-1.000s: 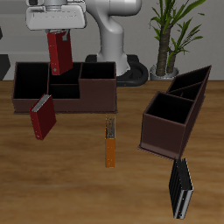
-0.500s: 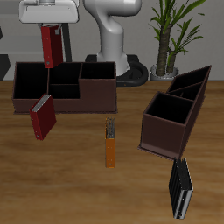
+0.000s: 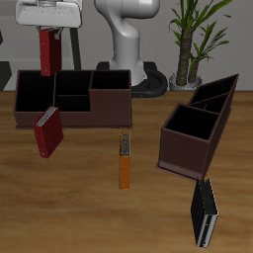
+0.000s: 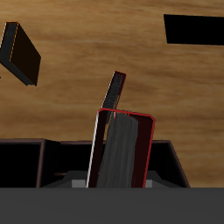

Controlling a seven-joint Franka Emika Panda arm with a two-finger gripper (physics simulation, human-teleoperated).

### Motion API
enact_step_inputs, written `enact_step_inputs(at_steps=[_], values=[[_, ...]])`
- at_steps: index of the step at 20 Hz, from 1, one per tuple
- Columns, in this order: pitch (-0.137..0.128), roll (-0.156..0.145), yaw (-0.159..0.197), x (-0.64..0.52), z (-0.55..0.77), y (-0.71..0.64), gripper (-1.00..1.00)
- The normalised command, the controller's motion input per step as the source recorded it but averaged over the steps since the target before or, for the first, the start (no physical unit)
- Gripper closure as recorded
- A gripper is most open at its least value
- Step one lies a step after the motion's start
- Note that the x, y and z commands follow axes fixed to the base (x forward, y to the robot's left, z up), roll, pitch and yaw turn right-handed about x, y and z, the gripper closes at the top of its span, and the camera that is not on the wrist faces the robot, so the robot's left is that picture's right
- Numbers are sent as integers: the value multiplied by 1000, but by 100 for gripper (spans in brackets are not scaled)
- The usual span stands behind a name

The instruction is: Place the left red book into the back desk caddy's left compartment

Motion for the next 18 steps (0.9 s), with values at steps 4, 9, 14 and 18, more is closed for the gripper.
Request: enact_step_inputs(at_steps=[4, 9, 14, 18], values=[[3, -56, -17, -151, -104, -305, 100], [-1, -49, -18, -77, -66, -177, 100], [-20, -41, -5, -87, -12, -112, 100], [12, -25, -18, -51, -140, -105, 100]])
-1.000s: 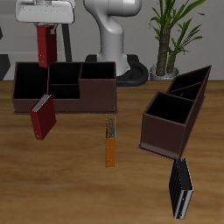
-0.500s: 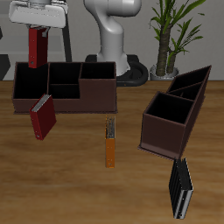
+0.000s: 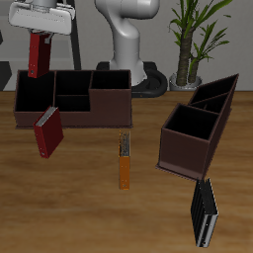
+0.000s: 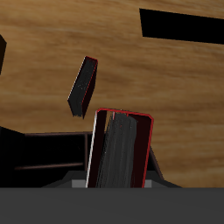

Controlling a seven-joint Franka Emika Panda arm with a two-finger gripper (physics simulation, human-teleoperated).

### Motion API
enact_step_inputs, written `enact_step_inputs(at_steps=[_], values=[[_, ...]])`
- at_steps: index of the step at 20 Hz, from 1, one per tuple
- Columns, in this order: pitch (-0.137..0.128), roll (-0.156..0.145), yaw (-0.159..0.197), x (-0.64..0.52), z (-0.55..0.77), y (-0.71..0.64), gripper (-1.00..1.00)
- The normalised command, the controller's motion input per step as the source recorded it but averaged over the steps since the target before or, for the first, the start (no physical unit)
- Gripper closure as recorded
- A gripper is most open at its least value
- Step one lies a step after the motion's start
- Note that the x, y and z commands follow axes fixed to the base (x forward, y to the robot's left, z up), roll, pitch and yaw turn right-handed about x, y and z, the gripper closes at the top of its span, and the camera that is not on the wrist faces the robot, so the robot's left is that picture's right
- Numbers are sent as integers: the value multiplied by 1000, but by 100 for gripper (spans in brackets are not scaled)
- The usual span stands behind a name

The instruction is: Place the left red book into the back desk caddy's left compartment

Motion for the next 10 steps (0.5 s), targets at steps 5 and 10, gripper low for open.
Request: enact_step_inputs(at_steps=[5, 10], values=[[18, -38, 1, -58, -164, -161, 100], [12, -26, -15, -35, -133, -181, 100]])
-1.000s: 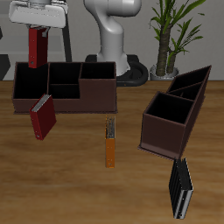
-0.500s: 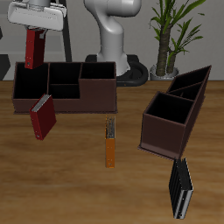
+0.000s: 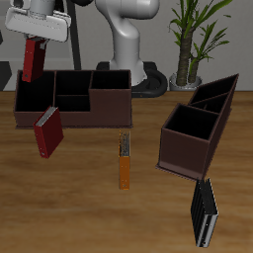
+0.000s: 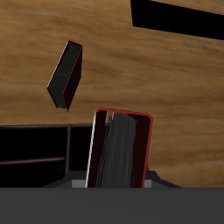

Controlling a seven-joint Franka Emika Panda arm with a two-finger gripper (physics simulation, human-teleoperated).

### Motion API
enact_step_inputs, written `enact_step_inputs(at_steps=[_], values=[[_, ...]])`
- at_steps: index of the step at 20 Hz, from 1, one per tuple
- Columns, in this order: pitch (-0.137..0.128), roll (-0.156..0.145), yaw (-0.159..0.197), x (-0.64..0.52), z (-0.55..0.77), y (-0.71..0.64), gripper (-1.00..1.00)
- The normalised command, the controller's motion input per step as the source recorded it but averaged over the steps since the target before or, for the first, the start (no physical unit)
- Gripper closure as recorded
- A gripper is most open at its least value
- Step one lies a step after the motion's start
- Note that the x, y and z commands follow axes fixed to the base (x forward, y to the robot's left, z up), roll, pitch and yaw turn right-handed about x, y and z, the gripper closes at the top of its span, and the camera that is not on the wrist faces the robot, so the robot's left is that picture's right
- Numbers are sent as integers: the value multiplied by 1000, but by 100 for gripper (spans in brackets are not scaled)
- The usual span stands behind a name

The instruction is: Place the left red book into the back desk caddy's left compartment

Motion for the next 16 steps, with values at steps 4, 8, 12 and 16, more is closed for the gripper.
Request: enact_step_inputs(at_steps=[4, 8, 12, 16], values=[[15, -25, -9, 81, -147, -86, 100], [15, -1, -23, 43, -155, -30, 100], [1, 19, -29, -11, -133, 76, 100], [7, -1, -31, -8, -143, 22, 100]])
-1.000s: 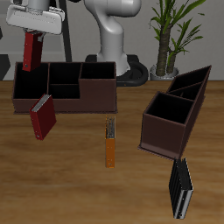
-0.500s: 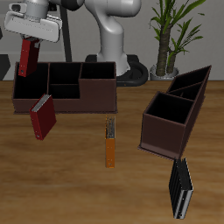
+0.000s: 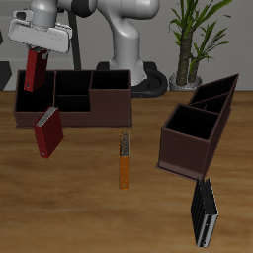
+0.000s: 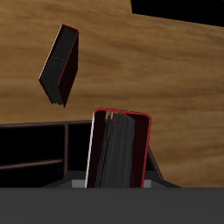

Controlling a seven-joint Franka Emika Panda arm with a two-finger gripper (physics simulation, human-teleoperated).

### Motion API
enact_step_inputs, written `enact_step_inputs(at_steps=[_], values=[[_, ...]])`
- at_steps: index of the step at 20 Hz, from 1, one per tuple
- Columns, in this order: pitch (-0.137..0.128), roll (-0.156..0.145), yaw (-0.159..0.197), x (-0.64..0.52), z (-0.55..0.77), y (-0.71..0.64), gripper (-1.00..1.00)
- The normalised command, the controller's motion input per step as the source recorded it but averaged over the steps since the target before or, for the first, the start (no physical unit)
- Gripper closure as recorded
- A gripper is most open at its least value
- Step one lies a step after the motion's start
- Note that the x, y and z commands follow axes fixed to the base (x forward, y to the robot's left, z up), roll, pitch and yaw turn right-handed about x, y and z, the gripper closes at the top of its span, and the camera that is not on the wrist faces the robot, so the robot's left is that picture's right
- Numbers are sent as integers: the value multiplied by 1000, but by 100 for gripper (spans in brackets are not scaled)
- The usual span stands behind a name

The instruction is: Place the left red book into the back desk caddy's left compartment

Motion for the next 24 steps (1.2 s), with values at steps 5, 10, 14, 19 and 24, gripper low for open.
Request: enact_step_inputs(at_steps=[5, 10, 14, 19, 24], values=[[-1, -11, -33, 1, -140, -42, 100], [5, -3, -19, -54, -198, 4, 100], [10, 4, -8, -10, -158, 37, 100], [10, -6, -17, -43, -161, -15, 100], [8, -10, -14, -29, -152, -55, 100]])
